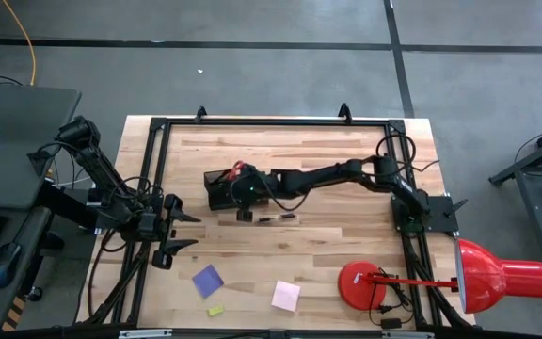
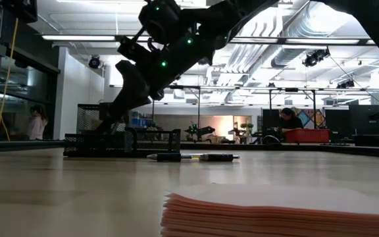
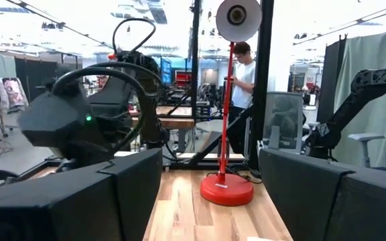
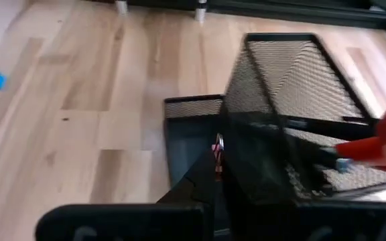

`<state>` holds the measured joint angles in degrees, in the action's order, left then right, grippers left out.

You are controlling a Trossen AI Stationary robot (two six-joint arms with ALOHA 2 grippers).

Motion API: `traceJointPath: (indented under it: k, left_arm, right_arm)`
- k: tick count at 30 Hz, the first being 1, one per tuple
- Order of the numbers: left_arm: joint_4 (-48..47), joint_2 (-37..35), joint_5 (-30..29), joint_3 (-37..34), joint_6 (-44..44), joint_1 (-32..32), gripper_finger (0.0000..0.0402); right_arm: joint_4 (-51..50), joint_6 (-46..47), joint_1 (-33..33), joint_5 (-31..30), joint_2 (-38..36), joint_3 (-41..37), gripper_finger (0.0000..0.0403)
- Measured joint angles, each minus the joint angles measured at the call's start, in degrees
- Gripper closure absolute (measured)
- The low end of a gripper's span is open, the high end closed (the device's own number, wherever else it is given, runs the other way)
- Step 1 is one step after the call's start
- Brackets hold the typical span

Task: Pick and place office supplies into organizer
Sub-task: Put the middle pink binder clip into the desk organizer

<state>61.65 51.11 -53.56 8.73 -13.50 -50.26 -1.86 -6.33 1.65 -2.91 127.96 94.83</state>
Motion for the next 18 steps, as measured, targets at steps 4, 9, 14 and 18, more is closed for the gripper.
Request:
traceJointPath:
  k: [4,9,14,18]
  left_arm:
    - [0.0,0.0,0.0,0.0,0.02,0.0,0.0163]
    - [-0.02,0.0,0.0,0.0,-0.1,0.0,0.0163]
    - [-0.04,0.0,-0.04,0.0,-0.2,0.0,0.0163]
    - [-0.05,0.0,-0.04,0.0,-0.2,0.0,0.0163]
  right_arm:
    - [-0.05,-0.09,-0.11,0.21,0.0,-0.02,0.0403]
    - [0.63,-0.02,-0.11,1.63,0.0,-0.02,0.0402]
    - [2.57,0.26,-0.19,3.62,0.31,-0.03,0.0383]
    - [2.9,0.29,-0.18,3.44,0.31,-0.07,0.0349]
